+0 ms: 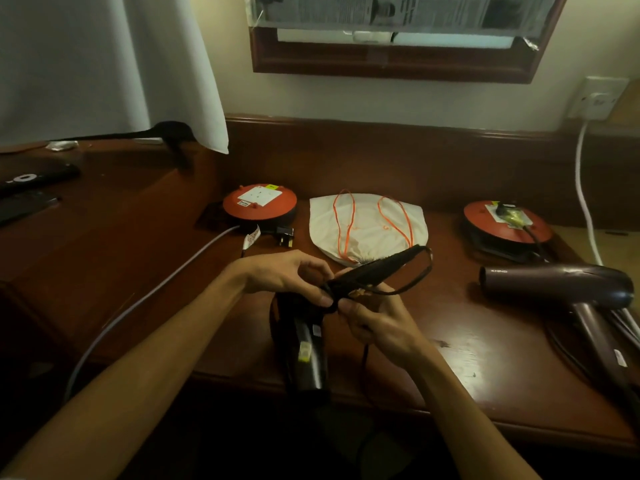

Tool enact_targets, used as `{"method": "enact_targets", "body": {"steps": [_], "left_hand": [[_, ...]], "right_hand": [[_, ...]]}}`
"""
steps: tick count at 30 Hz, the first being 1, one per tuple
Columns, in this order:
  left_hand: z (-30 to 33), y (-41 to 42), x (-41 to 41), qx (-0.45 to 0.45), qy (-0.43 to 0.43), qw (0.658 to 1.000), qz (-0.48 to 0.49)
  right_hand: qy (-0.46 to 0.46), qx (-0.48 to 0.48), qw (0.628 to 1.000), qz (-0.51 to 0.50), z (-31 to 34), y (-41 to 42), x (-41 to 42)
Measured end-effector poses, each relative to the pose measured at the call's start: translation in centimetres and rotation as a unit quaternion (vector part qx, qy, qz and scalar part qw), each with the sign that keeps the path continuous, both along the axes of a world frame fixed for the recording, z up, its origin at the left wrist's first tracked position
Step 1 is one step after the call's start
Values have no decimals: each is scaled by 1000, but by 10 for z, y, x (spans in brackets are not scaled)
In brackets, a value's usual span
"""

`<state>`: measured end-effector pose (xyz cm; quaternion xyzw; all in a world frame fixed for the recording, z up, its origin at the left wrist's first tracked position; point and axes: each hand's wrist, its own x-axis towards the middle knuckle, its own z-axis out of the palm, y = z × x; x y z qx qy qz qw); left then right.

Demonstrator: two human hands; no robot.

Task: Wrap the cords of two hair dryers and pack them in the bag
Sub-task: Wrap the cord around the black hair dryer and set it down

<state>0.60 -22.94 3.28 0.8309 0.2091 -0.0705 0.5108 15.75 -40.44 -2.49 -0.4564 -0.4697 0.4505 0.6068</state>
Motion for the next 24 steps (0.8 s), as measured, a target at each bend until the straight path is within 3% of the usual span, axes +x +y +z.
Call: {"method": "enact_targets", "body": {"steps": [2, 9, 17, 24], "left_hand": [[-2, -5, -1, 39, -27, 999, 1], [-16, -23, -3, -18, -122, 991, 45], [-43, -24, 6, -80, -158, 977, 120], [-43, -23, 16, -106, -184, 971, 108]], "right_hand": [[42, 6, 999, -22, -4, 2, 1], [127, -5, 991, -28, -9, -1, 3], [79, -53, 993, -73, -5, -15, 20], [-5, -59, 997, -53, -26, -45, 11]]}}
